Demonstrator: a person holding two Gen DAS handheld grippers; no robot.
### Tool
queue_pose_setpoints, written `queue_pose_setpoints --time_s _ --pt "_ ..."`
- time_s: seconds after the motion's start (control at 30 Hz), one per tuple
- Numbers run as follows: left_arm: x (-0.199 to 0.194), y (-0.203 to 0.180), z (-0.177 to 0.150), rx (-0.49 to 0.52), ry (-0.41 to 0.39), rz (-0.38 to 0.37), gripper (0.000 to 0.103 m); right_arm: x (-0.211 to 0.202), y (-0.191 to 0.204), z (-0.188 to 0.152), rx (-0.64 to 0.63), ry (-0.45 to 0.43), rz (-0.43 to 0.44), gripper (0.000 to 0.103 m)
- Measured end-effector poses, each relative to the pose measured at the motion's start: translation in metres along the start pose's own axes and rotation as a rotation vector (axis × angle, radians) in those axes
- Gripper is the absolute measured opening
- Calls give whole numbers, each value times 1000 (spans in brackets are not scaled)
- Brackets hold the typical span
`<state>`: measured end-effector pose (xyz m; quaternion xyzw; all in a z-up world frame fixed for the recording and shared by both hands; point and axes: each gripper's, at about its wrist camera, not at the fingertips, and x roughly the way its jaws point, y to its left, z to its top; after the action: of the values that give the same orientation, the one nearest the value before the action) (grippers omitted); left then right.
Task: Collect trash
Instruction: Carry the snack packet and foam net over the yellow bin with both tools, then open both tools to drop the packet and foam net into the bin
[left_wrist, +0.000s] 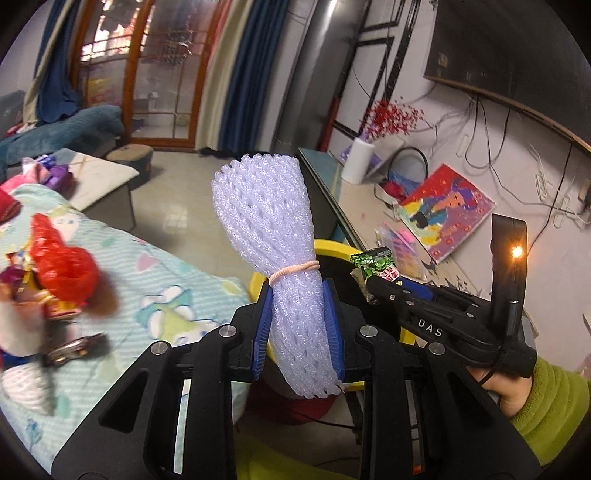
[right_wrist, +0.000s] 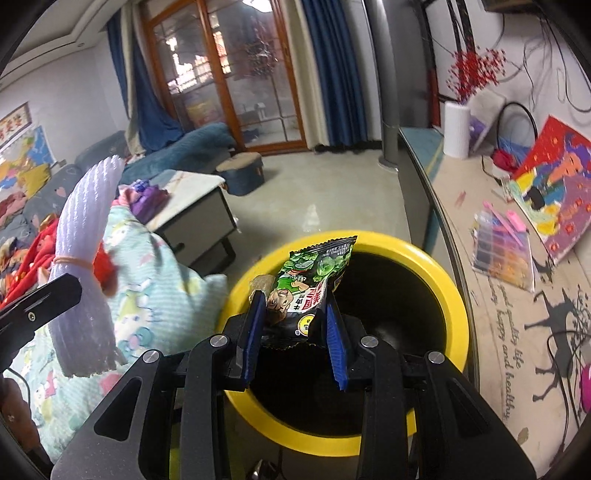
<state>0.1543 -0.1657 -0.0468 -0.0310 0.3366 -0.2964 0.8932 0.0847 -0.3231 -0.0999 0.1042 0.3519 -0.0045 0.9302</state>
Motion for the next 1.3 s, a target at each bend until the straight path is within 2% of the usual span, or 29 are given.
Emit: queue_pose_setpoints --time_s 0.43,0.77,0.8,0.87,0.93,1.0,1.07,1.1,1.17,1.23,1.3 --pt "68 -12 -6 11 133 -48 22 16 -34 -3 95 46 -24 31" --pt "90 -15 -11 20 184 -71 24 17 -43 1 126 49 -20 33" --pt "90 -16 -11 27 181 -70 28 18 -44 1 130 49 -23 34" --pt "90 -15 -11 27 179 -63 33 17 -46 1 143 46 -31 43" --pt "90 -12 -10 14 178 -55 43 17 -48 2 146 45 -38 49" --pt "88 -7 -8 -2 169 -43 61 17 -48 2 149 40 -51 55" --pt "83 -3 -7 -14 158 -32 69 14 -47 3 145 28 -60 55" --pt "80 -2 -6 -20 147 -27 79 13 -46 4 141 23 -60 55" --pt "71 1 -3 -28 122 -13 90 9 -43 4 135 3 -62 58" --pt "60 4 0 -35 94 12 92 4 -38 6 127 -19 -56 64" --pt "52 6 2 -44 72 36 92 0 -30 7 103 -33 -47 65"
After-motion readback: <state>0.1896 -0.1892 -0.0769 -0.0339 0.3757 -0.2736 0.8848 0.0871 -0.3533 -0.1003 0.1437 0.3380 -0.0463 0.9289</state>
